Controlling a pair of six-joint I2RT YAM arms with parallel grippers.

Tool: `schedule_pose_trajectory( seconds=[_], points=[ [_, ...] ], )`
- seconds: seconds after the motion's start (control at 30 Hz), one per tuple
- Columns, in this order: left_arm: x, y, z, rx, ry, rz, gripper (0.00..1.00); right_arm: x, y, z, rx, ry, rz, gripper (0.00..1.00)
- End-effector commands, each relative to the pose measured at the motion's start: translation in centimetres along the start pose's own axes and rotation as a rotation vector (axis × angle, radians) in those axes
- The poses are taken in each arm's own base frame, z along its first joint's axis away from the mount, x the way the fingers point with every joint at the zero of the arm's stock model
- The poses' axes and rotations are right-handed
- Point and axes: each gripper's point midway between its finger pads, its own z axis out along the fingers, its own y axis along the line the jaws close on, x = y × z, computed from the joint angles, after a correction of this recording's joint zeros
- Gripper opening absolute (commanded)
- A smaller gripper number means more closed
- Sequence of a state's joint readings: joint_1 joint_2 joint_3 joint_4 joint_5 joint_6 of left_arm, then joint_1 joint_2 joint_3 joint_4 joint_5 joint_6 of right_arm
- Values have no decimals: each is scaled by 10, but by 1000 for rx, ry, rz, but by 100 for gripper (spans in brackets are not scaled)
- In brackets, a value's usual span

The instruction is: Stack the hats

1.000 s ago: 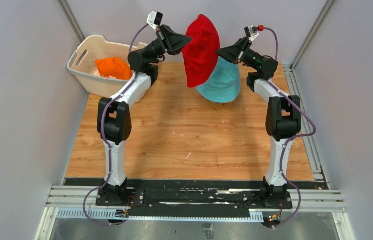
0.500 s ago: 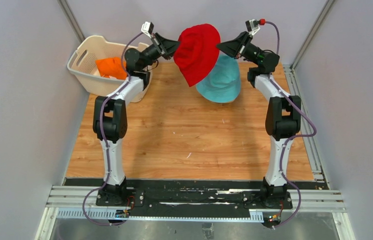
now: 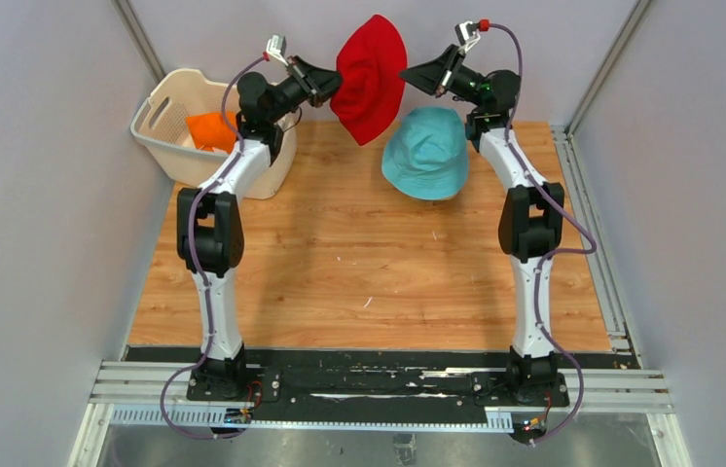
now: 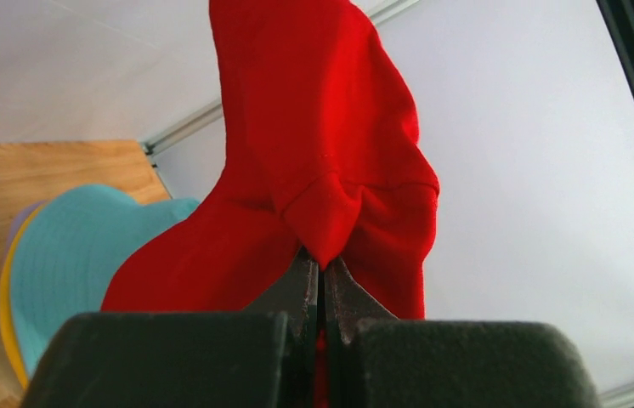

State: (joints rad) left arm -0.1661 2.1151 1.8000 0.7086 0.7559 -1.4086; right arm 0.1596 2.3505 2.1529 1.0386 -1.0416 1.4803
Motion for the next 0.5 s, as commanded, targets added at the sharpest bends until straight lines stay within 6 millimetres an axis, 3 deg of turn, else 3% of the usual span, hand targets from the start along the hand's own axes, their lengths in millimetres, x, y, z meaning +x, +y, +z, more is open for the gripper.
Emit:
schedule_pose_trajectory(
  seconds=[0.0,0.23,0.47],
  points=[
    [-11,1,3,-16,-28,40,0,-1,-20,10,36,6,-8,1],
    [-14,18,6,-43,-31,18,0,-11,-47,-3,101,-36,16,1],
    [-6,40,11,-88,-24,-9,0,-18,-59,-47,150,-94,57,1]
  ],
)
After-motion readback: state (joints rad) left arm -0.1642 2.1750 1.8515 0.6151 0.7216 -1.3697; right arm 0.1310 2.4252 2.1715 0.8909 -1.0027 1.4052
